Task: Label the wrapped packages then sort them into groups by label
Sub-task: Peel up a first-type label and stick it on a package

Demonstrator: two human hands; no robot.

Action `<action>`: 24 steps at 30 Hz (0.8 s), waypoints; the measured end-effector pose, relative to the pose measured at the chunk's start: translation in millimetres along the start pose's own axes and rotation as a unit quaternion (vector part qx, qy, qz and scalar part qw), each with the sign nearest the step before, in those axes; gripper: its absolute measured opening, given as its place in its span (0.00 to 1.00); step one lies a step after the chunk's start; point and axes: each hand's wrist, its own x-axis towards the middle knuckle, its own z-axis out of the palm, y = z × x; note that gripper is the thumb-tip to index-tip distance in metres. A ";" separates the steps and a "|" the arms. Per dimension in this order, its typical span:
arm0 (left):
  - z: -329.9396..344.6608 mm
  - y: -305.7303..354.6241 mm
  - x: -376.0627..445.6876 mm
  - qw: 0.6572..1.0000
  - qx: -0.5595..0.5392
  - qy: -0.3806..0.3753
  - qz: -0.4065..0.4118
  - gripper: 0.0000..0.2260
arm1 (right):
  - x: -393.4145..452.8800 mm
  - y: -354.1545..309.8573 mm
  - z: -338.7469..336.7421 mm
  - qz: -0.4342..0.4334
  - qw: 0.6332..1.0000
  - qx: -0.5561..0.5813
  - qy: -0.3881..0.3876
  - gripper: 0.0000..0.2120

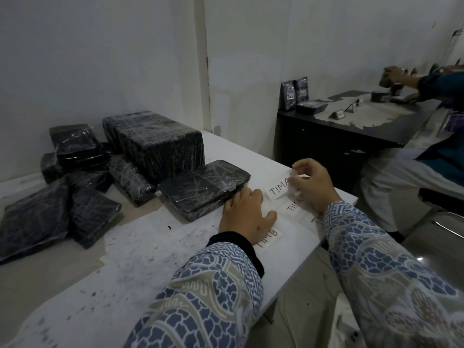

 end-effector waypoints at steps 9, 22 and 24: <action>-0.1 -0.5 -1.1 1.000 -0.025 0.007 -0.008 0.26 | -10.0 -9.8 -24.4 0.081 0.991 0.061 -0.082 0.02; -42.8 10.9 2.6 0.853 -0.518 0.055 -0.043 0.18 | -9.7 -93.6 -36.7 0.012 0.968 0.134 -0.214 0.08; -57.8 14.7 4.0 0.834 -0.544 0.084 -0.042 0.05 | -11.2 -101.8 -28.2 0.004 0.968 0.148 -0.200 0.06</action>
